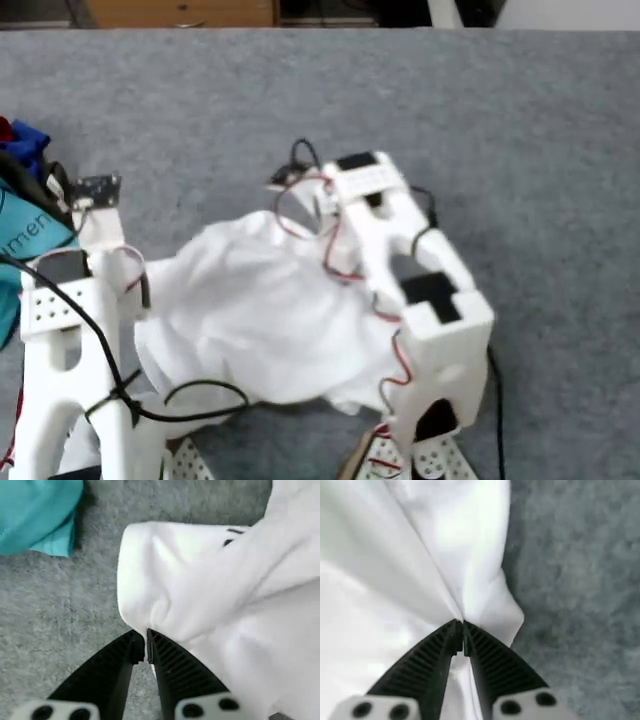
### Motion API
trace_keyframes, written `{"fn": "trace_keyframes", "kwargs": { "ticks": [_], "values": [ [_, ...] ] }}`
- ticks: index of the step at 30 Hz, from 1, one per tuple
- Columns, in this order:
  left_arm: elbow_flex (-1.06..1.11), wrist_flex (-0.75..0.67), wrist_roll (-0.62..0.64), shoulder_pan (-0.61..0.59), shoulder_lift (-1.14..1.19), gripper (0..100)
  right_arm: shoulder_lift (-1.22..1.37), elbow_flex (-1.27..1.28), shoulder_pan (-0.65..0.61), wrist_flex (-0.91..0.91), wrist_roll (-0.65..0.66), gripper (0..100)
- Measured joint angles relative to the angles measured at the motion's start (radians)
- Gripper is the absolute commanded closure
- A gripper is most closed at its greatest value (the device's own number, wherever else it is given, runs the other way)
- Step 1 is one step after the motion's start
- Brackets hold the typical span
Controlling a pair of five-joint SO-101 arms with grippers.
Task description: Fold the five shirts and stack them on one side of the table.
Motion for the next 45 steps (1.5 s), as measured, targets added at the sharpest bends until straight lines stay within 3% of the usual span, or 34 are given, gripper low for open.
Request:
{"fn": "trace_keyframes", "kwargs": {
  "ticks": [8,17,23,25,30,36,45],
  "values": [
    [0.015,0.0,-0.098,0.0,0.0,98,-0.064,0.15,0.129,0.087,0.127,99.5],
    [0.021,0.0,-0.236,0.0,0.0,98,-0.54,0.457,0.135,0.209,0.365,98.7],
    [0.021,0.043,-0.278,-0.002,0.0,98,-0.741,0.321,0.063,0.232,0.319,76.6],
    [0.021,0.048,-0.278,-0.002,0.0,98,-0.732,0.222,0.048,0.218,0.278,75.5],
    [0.021,0.048,-0.267,-0.002,0.0,98,-0.522,-0.026,-0.041,0.181,0.222,79.4],
    [0.021,0.048,-0.242,-0.002,0.0,98,-0.084,-0.385,-0.153,0.137,0.117,79.3],
    [0.028,0.048,-0.239,-0.002,0.0,98,0.568,-1.146,-0.212,0.244,0.02,79.2]
  ]
}}
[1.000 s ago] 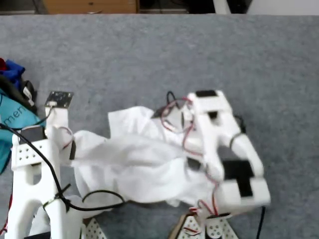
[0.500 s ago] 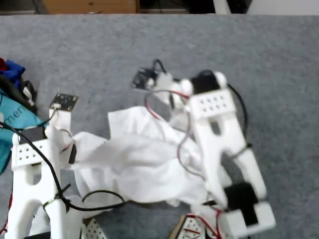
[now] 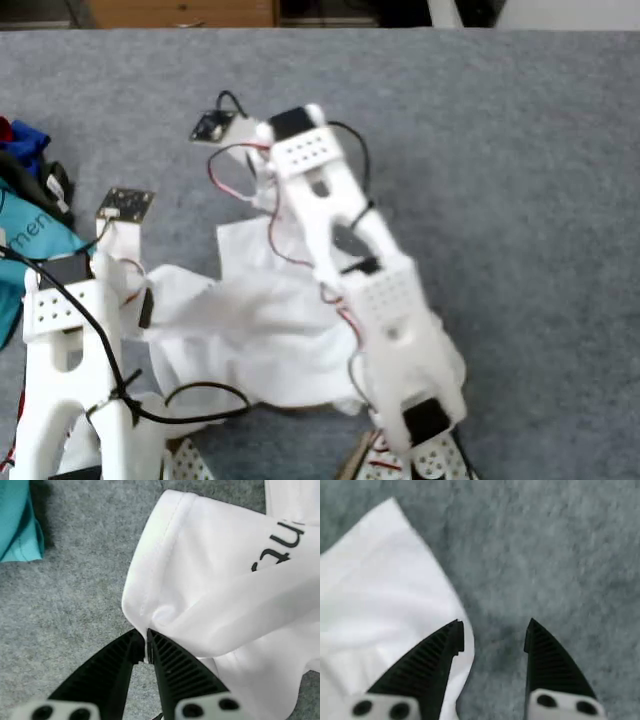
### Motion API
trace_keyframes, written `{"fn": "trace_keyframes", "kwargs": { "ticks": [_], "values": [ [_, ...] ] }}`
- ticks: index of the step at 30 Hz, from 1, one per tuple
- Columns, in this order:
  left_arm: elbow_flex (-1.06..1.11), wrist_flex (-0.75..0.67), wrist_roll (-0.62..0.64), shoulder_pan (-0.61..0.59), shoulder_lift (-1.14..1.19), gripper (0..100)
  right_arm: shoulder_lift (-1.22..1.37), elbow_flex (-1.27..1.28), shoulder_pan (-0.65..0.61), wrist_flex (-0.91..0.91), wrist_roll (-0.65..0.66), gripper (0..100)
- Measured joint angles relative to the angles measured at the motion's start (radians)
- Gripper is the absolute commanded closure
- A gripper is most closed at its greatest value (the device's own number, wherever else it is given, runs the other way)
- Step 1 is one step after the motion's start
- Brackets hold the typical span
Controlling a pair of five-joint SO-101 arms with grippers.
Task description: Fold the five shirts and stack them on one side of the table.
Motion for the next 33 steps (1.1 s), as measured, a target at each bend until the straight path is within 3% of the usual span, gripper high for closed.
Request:
{"fn": "trace_keyframes", "kwargs": {
  "ticks": [6,9,15,21,33],
  "values": [
    [0.048,0.0,0.029,0.0,0.0,98,0.299,-0.485,-0.064,0.121,-0.005,79.2],
    [0.058,0.0,0.035,0.0,0.0,98,0.365,-0.575,-0.095,0.138,-0.005,79.5],
    [0.058,-0.002,0.035,0.0,0.0,98,0.376,-0.562,-0.1,0.141,-0.005,81.5],
    [0.058,-0.002,0.035,0.0,0.0,98,0.341,-0.457,-0.091,0.141,-0.005,99.6],
    [0.058,-0.002,0.035,0.0,0.0,98,0.196,-0.184,0.075,0.141,-0.006,99.5]
  ]
}}
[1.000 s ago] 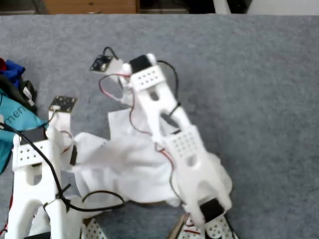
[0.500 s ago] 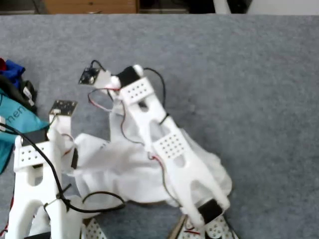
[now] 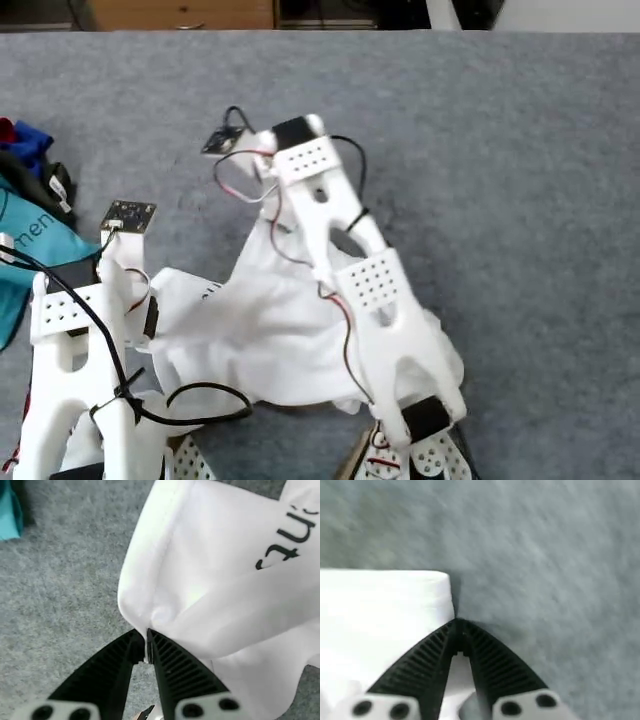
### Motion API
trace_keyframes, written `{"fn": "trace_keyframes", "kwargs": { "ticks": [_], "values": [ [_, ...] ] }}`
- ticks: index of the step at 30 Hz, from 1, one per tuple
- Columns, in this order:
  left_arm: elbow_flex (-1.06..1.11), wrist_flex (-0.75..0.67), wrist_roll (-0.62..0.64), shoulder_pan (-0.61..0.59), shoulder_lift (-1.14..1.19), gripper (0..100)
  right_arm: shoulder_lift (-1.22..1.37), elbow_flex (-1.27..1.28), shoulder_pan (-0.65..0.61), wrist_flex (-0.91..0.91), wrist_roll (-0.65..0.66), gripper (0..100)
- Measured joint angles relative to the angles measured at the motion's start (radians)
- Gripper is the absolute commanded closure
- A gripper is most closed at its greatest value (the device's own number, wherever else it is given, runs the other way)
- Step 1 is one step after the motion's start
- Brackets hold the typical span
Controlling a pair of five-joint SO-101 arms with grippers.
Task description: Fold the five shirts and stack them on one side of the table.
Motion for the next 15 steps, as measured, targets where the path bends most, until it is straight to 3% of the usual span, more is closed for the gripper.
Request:
{"fn": "trace_keyframes", "kwargs": {
  "ticks": [7,13,15],
  "values": [
    [0.005,-0.014,0.0,0.0,0.0,98,-0.064,0.118,0.14,0.0,0.041,97.7],
    [0.005,-0.026,0.0,0.0,0.0,98,-0.121,0.181,0.143,0.002,0.08,75.4],
    [0.005,-0.026,0.0,0.0,0.0,98,-0.141,0.181,0.143,0.002,0.08,72.0]
  ]
}}
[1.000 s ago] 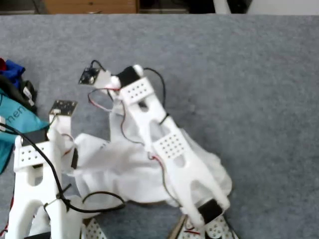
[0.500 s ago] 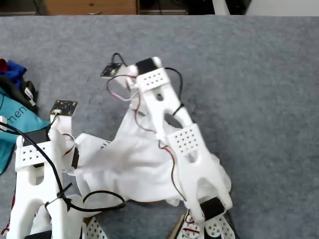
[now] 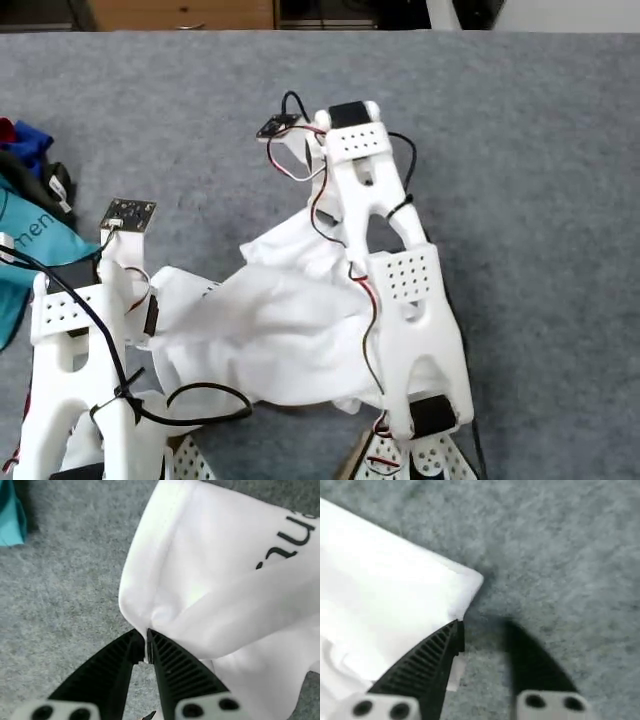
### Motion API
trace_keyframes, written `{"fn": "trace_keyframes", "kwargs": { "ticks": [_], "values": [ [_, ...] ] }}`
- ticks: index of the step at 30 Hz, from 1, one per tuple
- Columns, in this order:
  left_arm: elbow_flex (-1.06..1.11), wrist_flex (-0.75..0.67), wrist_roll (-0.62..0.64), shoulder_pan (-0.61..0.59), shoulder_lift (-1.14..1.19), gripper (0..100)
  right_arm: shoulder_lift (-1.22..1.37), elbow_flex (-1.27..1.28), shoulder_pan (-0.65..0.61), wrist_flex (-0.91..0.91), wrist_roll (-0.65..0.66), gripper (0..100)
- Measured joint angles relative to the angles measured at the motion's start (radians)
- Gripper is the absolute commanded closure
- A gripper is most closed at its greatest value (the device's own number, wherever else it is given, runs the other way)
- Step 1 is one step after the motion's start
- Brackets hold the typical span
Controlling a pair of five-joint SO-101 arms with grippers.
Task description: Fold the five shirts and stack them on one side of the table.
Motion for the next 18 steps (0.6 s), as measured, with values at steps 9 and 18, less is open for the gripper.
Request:
{"fn": "trace_keyframes", "kwargs": {
  "ticks": [9,18],
  "values": [
    [0.0,0.0,0.0,0.0,0.0,98,-0.103,0.006,0.002,0.0,-0.014,73.1],
    [0.0,0.0,0.0,0.0,0.0,98,-0.123,0.006,-0.08,-0.031,-0.054,73.0]
  ]
}}
